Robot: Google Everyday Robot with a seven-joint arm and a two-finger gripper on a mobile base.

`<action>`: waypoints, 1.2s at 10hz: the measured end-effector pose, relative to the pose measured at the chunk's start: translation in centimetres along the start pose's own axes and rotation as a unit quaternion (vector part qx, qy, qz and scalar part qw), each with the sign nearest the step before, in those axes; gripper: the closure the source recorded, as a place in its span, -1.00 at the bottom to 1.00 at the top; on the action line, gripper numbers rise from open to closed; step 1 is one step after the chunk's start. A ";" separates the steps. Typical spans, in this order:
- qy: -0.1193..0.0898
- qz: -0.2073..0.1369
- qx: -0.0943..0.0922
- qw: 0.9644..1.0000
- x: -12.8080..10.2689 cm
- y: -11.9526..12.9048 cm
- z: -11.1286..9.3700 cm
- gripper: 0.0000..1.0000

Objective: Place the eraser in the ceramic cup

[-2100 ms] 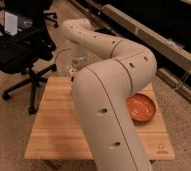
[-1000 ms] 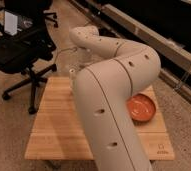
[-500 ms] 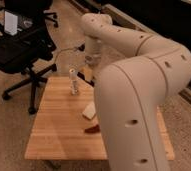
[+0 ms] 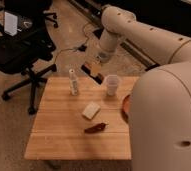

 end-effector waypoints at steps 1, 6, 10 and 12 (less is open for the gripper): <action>0.007 -0.009 0.003 1.000 0.2 -0.3 0.1 0.97; 0.028 -0.045 0.005 0.999 -1.0 -0.8 -0.7 0.97; 0.046 -0.078 0.014 0.996 -1.7 -0.6 -1.7 0.97; 0.046 -0.088 0.018 0.995 -1.7 -0.5 -1.8 0.97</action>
